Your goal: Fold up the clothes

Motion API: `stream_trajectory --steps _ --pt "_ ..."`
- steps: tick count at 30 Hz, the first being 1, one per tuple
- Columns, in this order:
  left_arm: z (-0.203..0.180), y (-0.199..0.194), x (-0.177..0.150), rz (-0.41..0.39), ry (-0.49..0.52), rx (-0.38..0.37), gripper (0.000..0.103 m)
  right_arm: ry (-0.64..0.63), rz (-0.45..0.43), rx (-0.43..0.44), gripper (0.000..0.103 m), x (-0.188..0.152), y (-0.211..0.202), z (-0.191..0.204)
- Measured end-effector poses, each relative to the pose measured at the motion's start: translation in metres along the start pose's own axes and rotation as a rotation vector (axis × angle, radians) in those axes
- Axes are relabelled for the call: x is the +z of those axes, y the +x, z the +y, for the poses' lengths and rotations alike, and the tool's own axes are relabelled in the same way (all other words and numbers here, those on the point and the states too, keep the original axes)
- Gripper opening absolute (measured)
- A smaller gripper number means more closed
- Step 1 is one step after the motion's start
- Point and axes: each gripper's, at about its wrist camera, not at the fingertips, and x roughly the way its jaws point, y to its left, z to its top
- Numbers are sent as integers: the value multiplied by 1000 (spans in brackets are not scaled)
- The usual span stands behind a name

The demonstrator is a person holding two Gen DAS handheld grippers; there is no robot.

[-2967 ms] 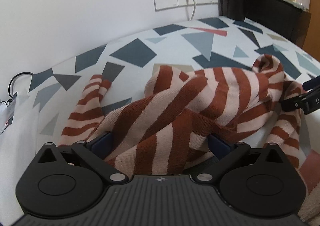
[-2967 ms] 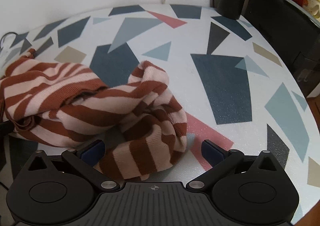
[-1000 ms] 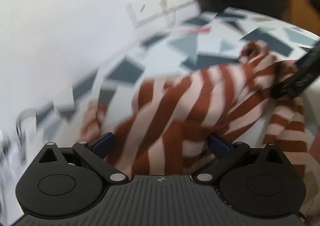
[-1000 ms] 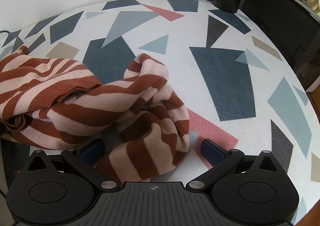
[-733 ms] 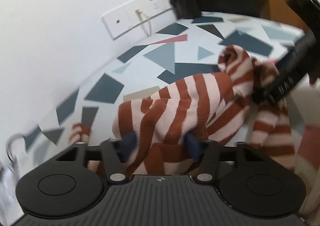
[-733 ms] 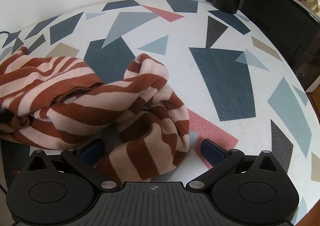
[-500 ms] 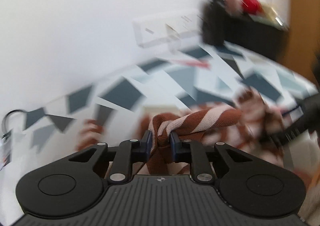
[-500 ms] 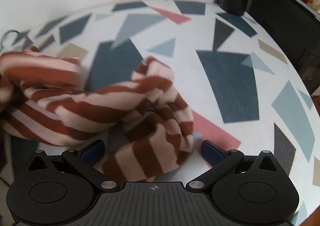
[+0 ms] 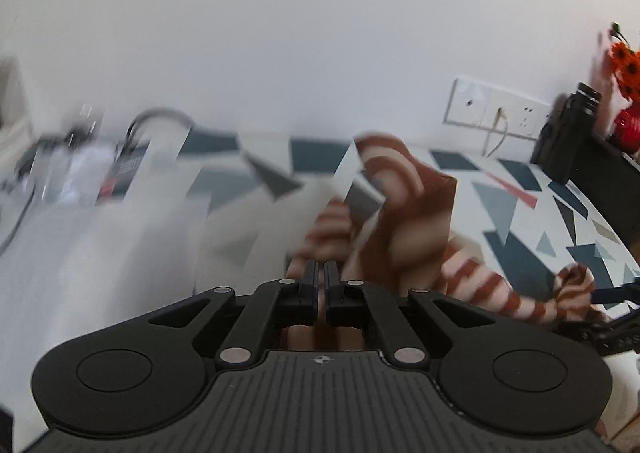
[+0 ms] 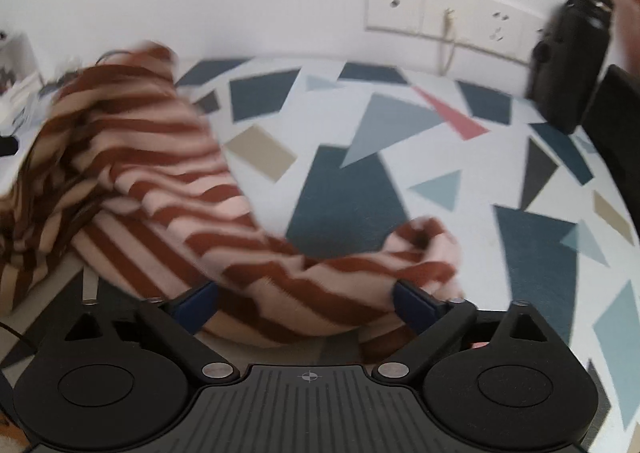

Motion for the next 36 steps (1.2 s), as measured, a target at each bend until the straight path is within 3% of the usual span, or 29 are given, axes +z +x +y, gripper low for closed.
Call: stream_trajectory --steps 1,3,5,6,7,9,15,17,18,19,21,23,28,31,36 --pt "4 -2 -6 15 -5 5 3 -8 16 8 69 0 4 3" --pt "11 -7 -12 41 1 -24 3 -18 32 3 58 -2 6 6" --pt "8 -9 -12 47 18 -18 13 -22 30 -1 58 -4 4 7" --pt "5 -9 -11 40 25 -8 32 -11 35 2 59 -3 4 6" --pt "2 -9 -10 32 31 1 57 -1 40 5 60 -3 5 5" --pt "-4 -7 -6 -12 26 3 76 15 44 5 60 -2 7 4" --pt "-32 39 16 18 101 -41 76 -5 54 -17 65 -5 6 12" --pt "-39 56 19 45 130 -42 71 0 56 -19 64 -7 5 12" --pt "-40 62 20 59 134 -51 44 10 60 -19 64 -8 4 11" --pt "-40 65 22 75 127 -52 28 20 63 -19 63 -9 3 9" --pt "-34 56 27 65 84 -84 17 41 72 -21 63 -12 2 5" --pt "-27 35 32 42 41 -165 15 59 74 -27 63 -15 -1 0" --pt "-21 -23 37 16 63 -337 15 86 75 -31 63 -14 -2 -7" --pt "-18 -37 28 100 62 -456 14 90 59 -29 63 -9 -4 -8" --pt "-22 -24 -16 293 105 -474 14 98 47 -27 63 1 -5 -8"
